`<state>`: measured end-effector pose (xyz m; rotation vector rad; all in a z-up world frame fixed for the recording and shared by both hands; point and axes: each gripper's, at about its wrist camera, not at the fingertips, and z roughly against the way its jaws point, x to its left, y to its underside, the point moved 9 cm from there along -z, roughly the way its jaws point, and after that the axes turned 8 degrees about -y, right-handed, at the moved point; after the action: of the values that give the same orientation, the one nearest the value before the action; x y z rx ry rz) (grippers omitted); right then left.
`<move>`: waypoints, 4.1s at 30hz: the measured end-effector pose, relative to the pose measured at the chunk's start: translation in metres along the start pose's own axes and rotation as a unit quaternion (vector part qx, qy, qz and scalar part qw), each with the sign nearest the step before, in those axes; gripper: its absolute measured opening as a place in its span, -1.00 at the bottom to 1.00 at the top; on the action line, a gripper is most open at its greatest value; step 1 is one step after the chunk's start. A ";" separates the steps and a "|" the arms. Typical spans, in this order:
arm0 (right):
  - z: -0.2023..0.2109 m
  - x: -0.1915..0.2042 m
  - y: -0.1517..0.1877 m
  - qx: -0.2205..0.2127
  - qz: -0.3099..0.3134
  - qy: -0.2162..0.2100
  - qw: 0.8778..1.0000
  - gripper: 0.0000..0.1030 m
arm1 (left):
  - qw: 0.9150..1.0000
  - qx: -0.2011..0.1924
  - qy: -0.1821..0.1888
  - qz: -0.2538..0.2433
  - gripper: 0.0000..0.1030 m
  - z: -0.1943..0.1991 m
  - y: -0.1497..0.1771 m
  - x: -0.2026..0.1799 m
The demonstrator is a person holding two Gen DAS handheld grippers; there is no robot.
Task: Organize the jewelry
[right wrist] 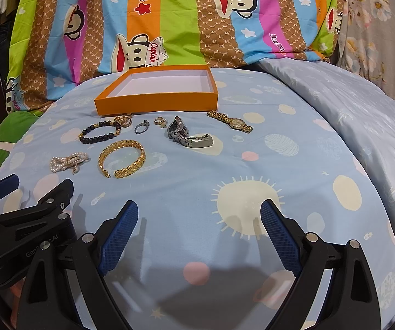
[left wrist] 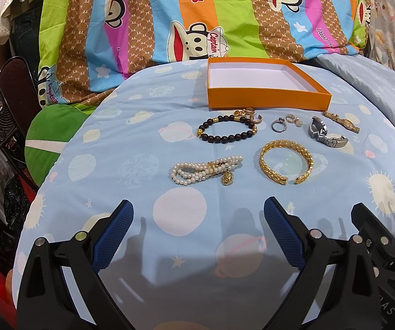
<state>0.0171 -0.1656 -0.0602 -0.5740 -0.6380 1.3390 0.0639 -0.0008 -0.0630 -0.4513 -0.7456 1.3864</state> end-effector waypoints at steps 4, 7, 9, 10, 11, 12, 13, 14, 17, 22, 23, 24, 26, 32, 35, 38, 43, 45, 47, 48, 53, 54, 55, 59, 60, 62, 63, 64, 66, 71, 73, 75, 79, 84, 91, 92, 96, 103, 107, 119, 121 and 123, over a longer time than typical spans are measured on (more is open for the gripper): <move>0.000 0.000 0.000 0.000 0.000 0.000 1.000 0.76 | 1.000 0.000 0.000 0.000 0.80 0.000 0.000 0.000; 0.000 0.000 0.000 0.000 0.000 0.000 1.000 0.76 | 1.000 -0.003 -0.001 -0.003 0.76 0.000 -0.001 0.000; 0.000 0.001 0.001 0.001 0.000 0.000 1.000 0.76 | 1.000 -0.003 0.000 -0.003 0.76 0.001 -0.002 0.000; 0.000 0.001 0.001 0.001 0.000 0.000 1.000 0.76 | 1.000 -0.003 -0.001 -0.003 0.76 0.001 -0.002 0.000; 0.000 0.001 0.001 0.001 0.001 0.000 1.000 0.76 | 1.000 -0.003 -0.001 -0.003 0.76 0.001 -0.002 0.000; 0.000 0.001 0.001 0.000 0.001 0.000 1.000 0.76 | 1.000 -0.003 -0.001 -0.003 0.76 0.001 -0.002 0.000; 0.000 0.001 0.001 0.001 0.000 0.000 1.000 0.76 | 1.000 -0.003 -0.001 -0.003 0.76 0.001 -0.002 0.000; 0.000 0.001 0.001 0.001 0.000 0.000 1.000 0.76 | 1.000 -0.003 -0.001 -0.003 0.76 0.001 -0.002 0.000; 0.000 0.001 0.001 0.001 0.001 0.000 1.000 0.76 | 1.000 -0.003 -0.002 -0.003 0.76 0.001 -0.002 0.001; 0.000 0.002 0.001 0.000 0.001 0.001 1.000 0.76 | 1.000 -0.004 -0.006 -0.002 0.76 0.002 -0.003 0.004; 0.000 0.002 0.001 0.000 0.001 0.001 1.000 0.76 | 1.000 -0.004 -0.005 -0.003 0.76 0.002 -0.003 0.004; 0.000 0.002 0.001 0.001 0.000 0.001 1.000 0.76 | 1.000 -0.005 -0.006 -0.003 0.76 0.002 -0.003 0.004; 0.000 0.003 0.003 0.001 -0.001 0.001 1.000 0.76 | 1.000 -0.005 -0.005 -0.003 0.76 0.002 -0.003 0.004; -0.002 0.003 0.004 0.002 -0.001 0.001 1.000 0.76 | 1.000 -0.005 -0.005 -0.004 0.76 0.003 -0.002 0.002; -0.003 0.003 0.004 0.002 -0.002 0.000 1.000 0.76 | 1.000 -0.005 -0.005 -0.004 0.76 0.002 -0.002 0.002; -0.006 0.002 0.006 0.010 -0.008 -0.016 1.000 0.76 | 1.000 -0.003 0.001 -0.003 0.76 0.002 -0.002 0.000; -0.016 -0.011 -0.005 0.018 -0.005 -0.023 1.000 0.67 | 1.000 0.002 0.022 0.003 0.77 -0.001 -0.003 -0.001; -0.020 -0.019 -0.013 0.017 -0.001 -0.019 1.000 0.67 | 1.000 0.007 0.026 0.009 0.78 -0.004 -0.006 0.001; -0.025 -0.028 -0.025 0.012 0.003 -0.012 1.000 0.63 | 0.999 0.011 0.029 0.014 0.78 -0.008 -0.008 0.004; -0.028 -0.034 -0.033 0.010 0.005 -0.009 1.000 0.61 | 0.999 0.012 0.029 0.018 0.78 -0.010 -0.011 0.006; -0.048 -0.057 -0.068 0.005 -0.006 -0.017 1.000 0.46 | 0.999 0.017 0.031 0.031 0.80 -0.018 -0.023 0.016; -0.052 -0.060 -0.074 0.005 -0.013 -0.022 1.000 0.44 | 0.999 0.017 0.033 0.033 0.80 -0.021 -0.027 0.017; -0.056 -0.063 -0.079 0.006 -0.018 -0.028 0.999 0.39 | 0.999 0.018 0.034 0.034 0.80 -0.023 -0.029 0.018; -0.080 -0.071 -0.096 0.017 -0.018 -0.034 0.999 0.30 | 0.998 0.025 0.035 0.040 0.81 -0.032 -0.037 0.024; -0.086 -0.073 -0.098 0.021 -0.016 -0.031 0.999 0.28 | 0.998 0.027 0.038 0.042 0.81 -0.033 -0.038 0.025; -0.098 -0.073 -0.100 0.033 -0.015 -0.037 0.999 0.23 | 0.998 0.031 0.042 0.044 0.81 -0.036 -0.039 0.027; -0.103 -0.073 -0.100 0.038 -0.016 -0.041 0.998 0.23 | 0.998 0.032 0.046 0.043 0.81 -0.037 -0.038 0.027; -0.108 -0.073 -0.099 0.044 -0.017 -0.042 0.998 0.23 | 0.997 0.034 0.049 0.041 0.81 -0.038 -0.038 0.028; -0.116 -0.072 -0.096 0.056 -0.016 -0.045 0.997 0.18 | 0.997 0.034 0.055 0.039 0.81 -0.038 -0.037 0.028; -0.120 -0.069 -0.094 0.063 -0.007 -0.041 0.997 0.01 | 0.997 0.036 0.062 0.023 0.81 -0.036 -0.030 0.025; -0.120 -0.069 -0.093 0.063 -0.007 -0.039 0.997 -0.17 | 0.997 0.038 0.065 0.015 0.81 -0.037 -0.027 0.023; -0.118 -0.069 -0.093 0.062 -0.008 -0.042 0.997 -0.35 | 0.997 0.039 0.066 0.006 0.81 -0.039 -0.027 0.020; -0.114 -0.071 -0.090 0.063 -0.016 -0.049 0.997 -0.58 | 0.996 0.041 0.082 -0.010 0.81 -0.045 -0.030 0.014; -0.107 -0.070 -0.084 0.062 -0.026 -0.052 0.996 -0.58 | 0.992 0.048 0.105 -0.043 0.80 -0.058 -0.030 0.007; -0.093 -0.069 -0.071 0.062 -0.055 -0.062 0.995 -0.58 | 0.986 0.058 0.141 -0.067 0.75 -0.054 -0.020 -0.009; -0.090 -0.069 -0.069 0.062 -0.059 -0.065 0.994 -0.58 | 0.986 0.056 0.140 -0.071 0.75 -0.052 -0.019 -0.010; -0.082 -0.068 -0.061 0.061 -0.068 -0.068 0.993 -0.58 | 0.985 0.052 0.148 -0.068 0.48 -0.047 -0.017 -0.010; -0.071 -0.067 -0.051 0.062 -0.076 -0.071 0.993 -0.58 | 0.984 0.040 0.157 -0.080 -0.15 -0.035 -0.012 -0.013; -0.066 -0.064 -0.049 0.062 -0.077 -0.073 0.992 -0.58 | 0.983 0.041 0.164 -0.075 -0.45 -0.027 -0.006 -0.015; -0.063 -0.062 -0.043 0.063 -0.078 -0.075 0.992 -0.58 | 0.987 0.035 0.145 -0.065 -0.27 -0.038 -0.019 -0.023; -0.062 -0.062 -0.044 0.061 -0.078 -0.078 0.992 -0.58 | 0.985 0.033 0.153 -0.072 -0.61 -0.035 -0.018 -0.026; -0.058 -0.061 -0.046 0.054 -0.079 -0.080 0.992 -0.58 | 0.984 0.035 0.162 -0.070 -0.63 -0.032 -0.016 -0.026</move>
<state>0.0830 -0.2338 -0.0737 -0.3233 -0.7221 1.2704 0.0978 -0.0246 -0.0798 -0.5438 -0.4516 1.1673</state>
